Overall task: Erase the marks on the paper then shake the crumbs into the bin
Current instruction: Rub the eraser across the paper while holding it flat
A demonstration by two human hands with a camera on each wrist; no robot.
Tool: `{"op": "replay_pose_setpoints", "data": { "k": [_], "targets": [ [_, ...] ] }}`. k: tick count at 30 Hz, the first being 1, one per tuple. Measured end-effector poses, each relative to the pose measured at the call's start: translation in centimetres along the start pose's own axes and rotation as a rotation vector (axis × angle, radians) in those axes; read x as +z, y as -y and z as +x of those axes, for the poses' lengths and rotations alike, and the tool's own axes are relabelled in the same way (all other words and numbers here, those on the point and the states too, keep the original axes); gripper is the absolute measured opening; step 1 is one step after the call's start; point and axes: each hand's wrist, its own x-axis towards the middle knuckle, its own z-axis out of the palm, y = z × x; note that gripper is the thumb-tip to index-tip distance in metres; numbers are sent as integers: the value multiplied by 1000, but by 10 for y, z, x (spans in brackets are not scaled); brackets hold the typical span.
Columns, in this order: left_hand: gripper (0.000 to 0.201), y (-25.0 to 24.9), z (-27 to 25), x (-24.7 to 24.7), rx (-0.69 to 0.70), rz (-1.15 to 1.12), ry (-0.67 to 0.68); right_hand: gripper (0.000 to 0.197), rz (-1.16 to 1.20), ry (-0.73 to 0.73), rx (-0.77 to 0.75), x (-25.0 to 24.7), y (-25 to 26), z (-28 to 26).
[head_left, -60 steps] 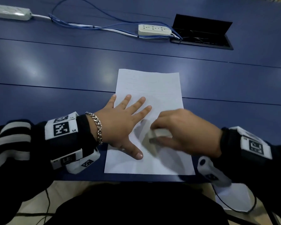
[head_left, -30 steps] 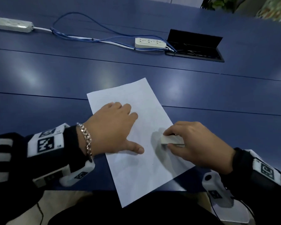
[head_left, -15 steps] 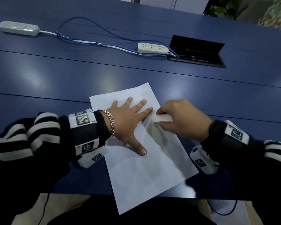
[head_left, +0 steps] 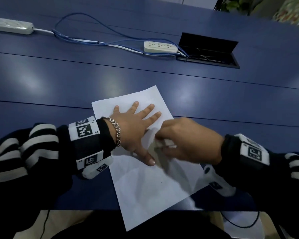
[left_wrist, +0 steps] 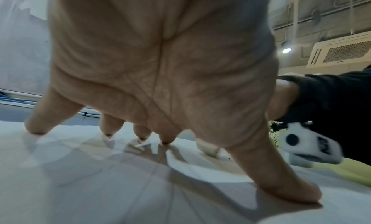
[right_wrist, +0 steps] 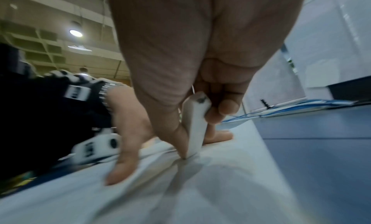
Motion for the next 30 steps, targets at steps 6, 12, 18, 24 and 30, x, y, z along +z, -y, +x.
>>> {"op": "replay_pose_setpoints", "data": {
  "k": [6,12,18,24,30],
  "targets": [
    [158,1,-1,0,7,7,11,31,14,-101,195,-16,-28,17],
    [160,1,0,0,-4,23,-4,23,8,23,17,3,9,-11],
    [152,2,-5,-4,44,20,-46,36,56,-153,256,8,-17,-36],
    [147,-12,1,-7,69,0,-182,32,111,-93,261,11,0,-47],
    [161,-10,11,-4,48,-14,-85,27,85,-129,218,-2,-14,-15]
  ]
}}
